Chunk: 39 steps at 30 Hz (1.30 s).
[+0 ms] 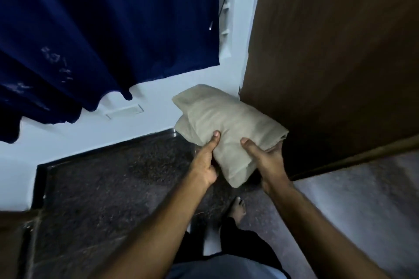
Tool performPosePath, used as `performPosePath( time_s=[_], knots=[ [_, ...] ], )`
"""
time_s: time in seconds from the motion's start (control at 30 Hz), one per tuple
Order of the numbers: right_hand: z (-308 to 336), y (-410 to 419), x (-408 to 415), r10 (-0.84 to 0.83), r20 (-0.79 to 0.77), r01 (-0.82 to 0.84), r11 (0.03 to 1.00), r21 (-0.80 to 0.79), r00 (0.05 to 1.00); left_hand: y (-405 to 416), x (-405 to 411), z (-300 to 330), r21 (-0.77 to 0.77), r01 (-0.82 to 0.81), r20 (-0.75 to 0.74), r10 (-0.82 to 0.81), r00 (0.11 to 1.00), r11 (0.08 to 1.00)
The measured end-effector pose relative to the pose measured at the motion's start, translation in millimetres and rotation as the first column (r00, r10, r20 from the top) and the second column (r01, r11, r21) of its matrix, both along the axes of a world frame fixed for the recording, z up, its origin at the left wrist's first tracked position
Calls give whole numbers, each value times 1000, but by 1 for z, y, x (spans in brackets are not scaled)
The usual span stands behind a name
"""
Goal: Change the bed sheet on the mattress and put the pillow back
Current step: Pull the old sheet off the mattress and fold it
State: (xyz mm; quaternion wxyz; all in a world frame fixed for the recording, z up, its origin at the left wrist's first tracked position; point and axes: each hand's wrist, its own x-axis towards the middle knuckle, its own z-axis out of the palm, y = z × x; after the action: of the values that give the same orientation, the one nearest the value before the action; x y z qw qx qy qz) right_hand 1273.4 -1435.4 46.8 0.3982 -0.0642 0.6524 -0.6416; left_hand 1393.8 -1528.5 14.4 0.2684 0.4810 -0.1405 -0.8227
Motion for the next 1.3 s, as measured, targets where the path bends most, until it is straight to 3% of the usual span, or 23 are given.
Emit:
performPosePath(
  time_s=[0.2, 0.33, 0.43, 0.57, 0.63, 0.7, 0.77, 0.97, 1.03, 1.1, 1.2, 1.3],
  knots=[
    [-44, -55, -61, 121, -284, -43, 963, 268, 951, -38, -53, -66, 152, 44, 165, -70, 984, 987],
    [-82, -85, -88, 221, -397, -65, 927, 370, 891, -60, -76, -125, 177, 190, 250, -230, 940, 966],
    [-100, -104, -99, 322, -454, -93, 884, 457, 831, -77, -83, -165, 101, 338, 339, -352, 873, 936],
    [-127, -137, -114, 479, -505, -167, 823, 544, 717, -100, -81, -219, -85, 497, 554, -373, 744, 864],
    [-143, -149, -115, 535, -475, -205, 786, 583, 699, -110, -76, -239, -84, 607, 681, -400, 614, 790],
    [-160, -158, -112, 554, -453, -218, 768, 603, 699, -121, -70, -260, -49, 755, 790, -437, 430, 654],
    [-173, -165, -106, 555, -442, -218, 762, 610, 705, -130, -62, -278, -16, 844, 833, -460, 308, 536],
    [-227, -190, -103, 545, -355, -208, 721, 661, 759, -148, -51, -323, -33, 925, 869, -446, 214, 379],
    [-242, -197, -107, 622, -351, -234, 665, 710, 700, -154, -50, -334, -32, 948, 874, -452, 180, 317],
    [-251, -203, -112, 694, -367, -247, 616, 748, 619, -155, -43, -342, -24, 986, 900, -425, 95, 168],
    [-260, -210, -115, 744, -394, -248, 588, 770, 540, -151, -30, -354, 77, 990, 942, -317, -112, -122],
    [-263, -216, -121, 778, -364, -271, 548, 791, 512, -154, -27, -359, 135, 970, 940, -283, -190, -201]
  ],
)
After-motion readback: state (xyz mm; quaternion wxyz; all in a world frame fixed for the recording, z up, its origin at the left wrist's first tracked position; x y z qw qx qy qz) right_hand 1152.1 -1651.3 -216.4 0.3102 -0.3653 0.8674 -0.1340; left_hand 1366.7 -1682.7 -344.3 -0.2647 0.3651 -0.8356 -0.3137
